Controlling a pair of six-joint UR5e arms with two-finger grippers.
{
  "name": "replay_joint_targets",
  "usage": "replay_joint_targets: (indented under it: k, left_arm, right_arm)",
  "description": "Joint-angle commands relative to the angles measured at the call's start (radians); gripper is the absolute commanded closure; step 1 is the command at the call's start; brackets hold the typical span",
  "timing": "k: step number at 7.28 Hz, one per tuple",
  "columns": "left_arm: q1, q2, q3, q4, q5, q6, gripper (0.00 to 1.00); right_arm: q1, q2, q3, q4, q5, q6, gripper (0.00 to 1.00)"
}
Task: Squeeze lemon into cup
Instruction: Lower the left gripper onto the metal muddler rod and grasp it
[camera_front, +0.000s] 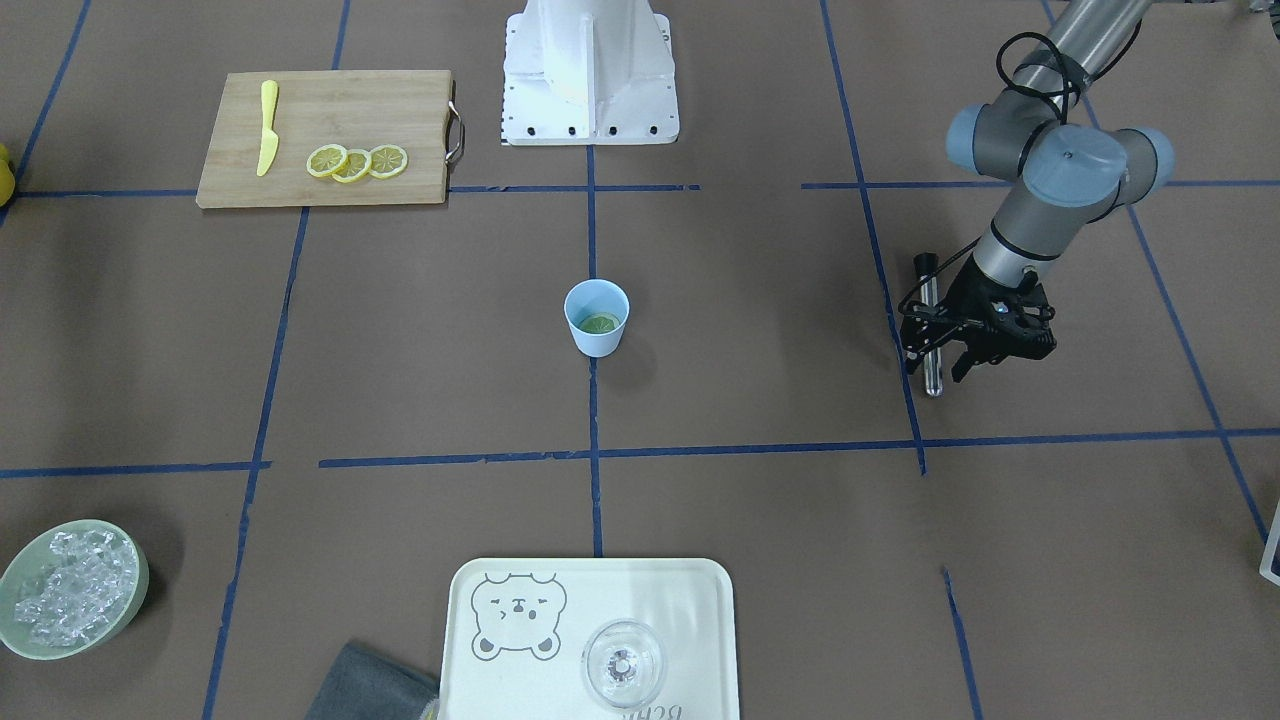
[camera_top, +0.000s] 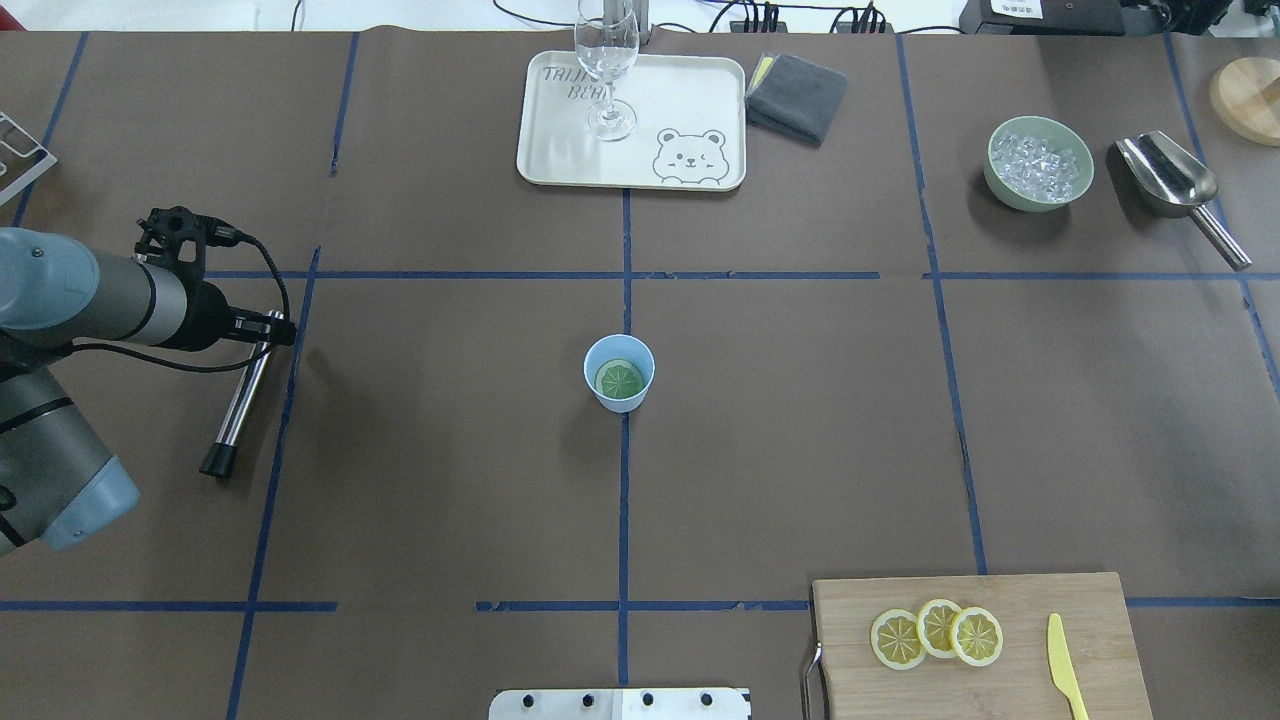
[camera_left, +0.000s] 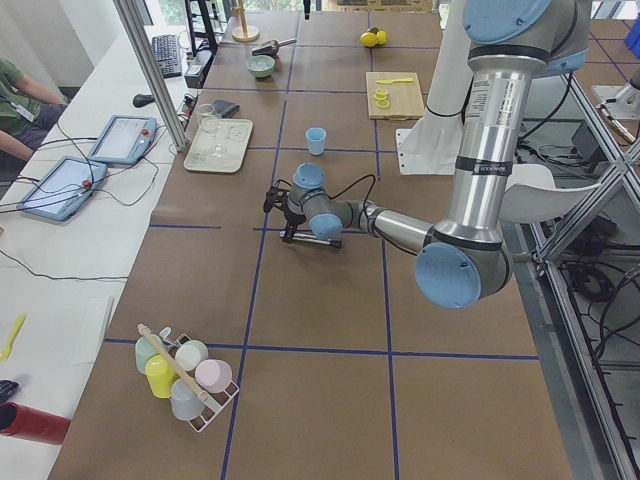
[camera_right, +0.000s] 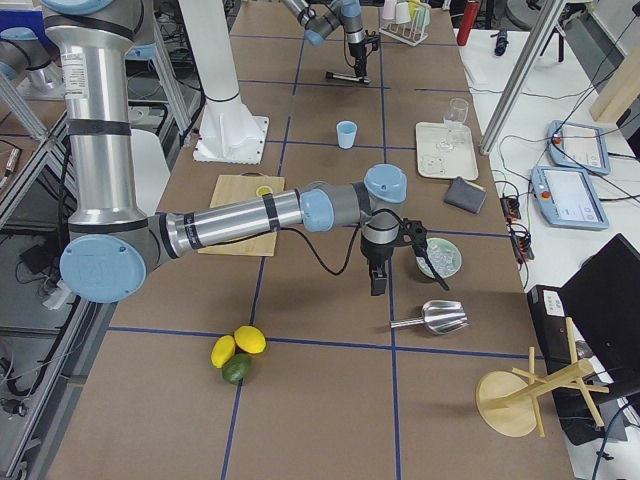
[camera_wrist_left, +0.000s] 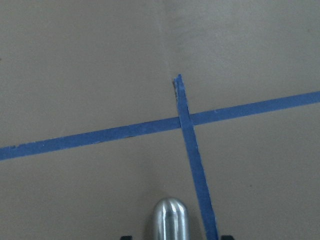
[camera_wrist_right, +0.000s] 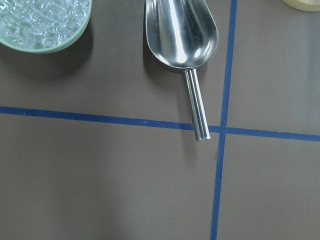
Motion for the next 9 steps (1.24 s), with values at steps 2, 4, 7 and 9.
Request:
replay_joint_targets:
  k: [2, 4, 7, 9]
  left_arm:
    - [0.001, 0.001, 0.001, 0.001, 0.001, 0.0, 0.79]
    - [0.001, 0.001, 0.002, 0.001, 0.001, 0.0, 0.89]
    - [0.001, 0.01, -0.015, 0.003, -0.002, 0.003, 1.0]
    - [-0.004, 0.015, -0.044, 0.004, -0.004, 0.003, 1.0]
  right_arm:
    - [0.0, 0.0, 0.001, 0.0, 0.0, 0.001, 0.0]
    - [0.003, 0.0, 0.002, 0.0, 0.002, 0.001, 0.0]
    - [0.005, 0.0, 0.003, 0.0, 0.002, -0.001, 0.0]
    - [0.006, 0.0, 0.002, 0.0, 0.002, -0.001, 0.0]
